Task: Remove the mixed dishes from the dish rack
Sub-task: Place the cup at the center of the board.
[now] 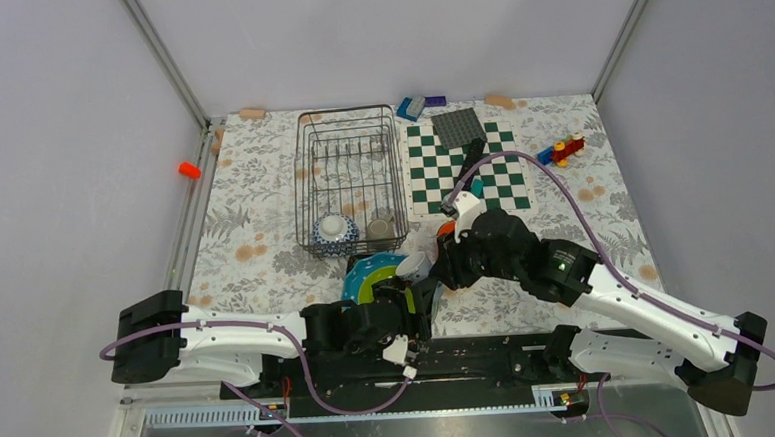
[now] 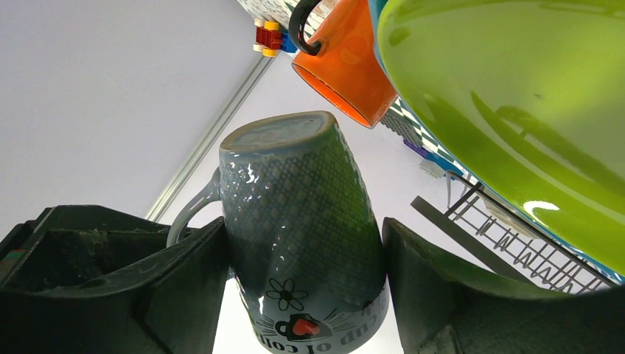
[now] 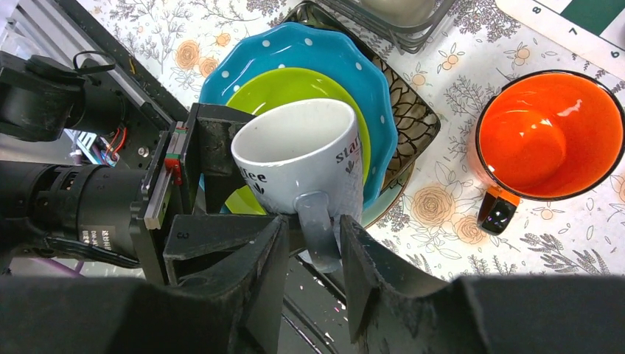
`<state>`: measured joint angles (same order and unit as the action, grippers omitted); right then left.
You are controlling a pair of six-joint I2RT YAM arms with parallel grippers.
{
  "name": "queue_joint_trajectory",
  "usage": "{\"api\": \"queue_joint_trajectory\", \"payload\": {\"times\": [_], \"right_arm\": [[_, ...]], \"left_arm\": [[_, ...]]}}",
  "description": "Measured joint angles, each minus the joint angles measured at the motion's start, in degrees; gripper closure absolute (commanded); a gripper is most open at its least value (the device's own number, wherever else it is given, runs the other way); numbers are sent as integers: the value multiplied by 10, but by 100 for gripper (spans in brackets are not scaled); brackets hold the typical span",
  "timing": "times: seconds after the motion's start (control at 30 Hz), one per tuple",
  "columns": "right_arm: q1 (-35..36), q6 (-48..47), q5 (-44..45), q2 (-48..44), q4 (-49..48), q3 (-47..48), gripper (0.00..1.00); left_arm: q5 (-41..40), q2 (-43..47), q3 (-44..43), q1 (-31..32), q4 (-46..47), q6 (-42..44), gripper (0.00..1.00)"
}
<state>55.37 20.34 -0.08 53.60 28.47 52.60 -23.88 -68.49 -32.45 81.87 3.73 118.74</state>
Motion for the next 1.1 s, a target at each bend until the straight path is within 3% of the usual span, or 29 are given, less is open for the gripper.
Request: {"api": "queue_joint_trajectory", "payload": {"times": [0.13, 0.23, 0.3, 0.37, 0.4, 0.43, 0.47, 0.5, 0.83, 0.97, 1.1], "right_arm": [[0, 0, -1, 12, 0, 0, 66], [0, -1, -1, 18, 0, 0, 80], [0, -7, -1, 19, 2, 0, 99], [-1, -12, -2, 18, 9, 0, 100], [-1, -12, -1, 17, 10, 0, 100], [-1, -12, -1, 16, 10, 0, 100], [-1, -11, 0, 15, 11, 0, 100], [-1, -10, 2, 14, 11, 0, 100], [-1, 23, 137, -50, 9, -25, 100], [-1, 37, 215, -107, -31, -76, 100], [-1, 30, 265, -144, -71, -112, 100]], "left_arm": [[0, 0, 0, 0, -1, 0, 100], [1, 0, -1, 2, -3, 0, 100], [3, 0, -1, 2, -5, 0, 100], [7, 0, -1, 2, -6, -1, 99], [7, 0, -1, 2, -6, -1, 85], [7, 0, -1, 3, -6, -1, 56], [7, 0, -1, 3, -5, -1, 13], [7, 0, -1, 3, -3, -1, 3], [16, -9, -30, 3, 15, -6, 1], [66, -7, -91, 1, -56, -97, 1], [174, -5, -217, -36, -174, -231, 1]]}}
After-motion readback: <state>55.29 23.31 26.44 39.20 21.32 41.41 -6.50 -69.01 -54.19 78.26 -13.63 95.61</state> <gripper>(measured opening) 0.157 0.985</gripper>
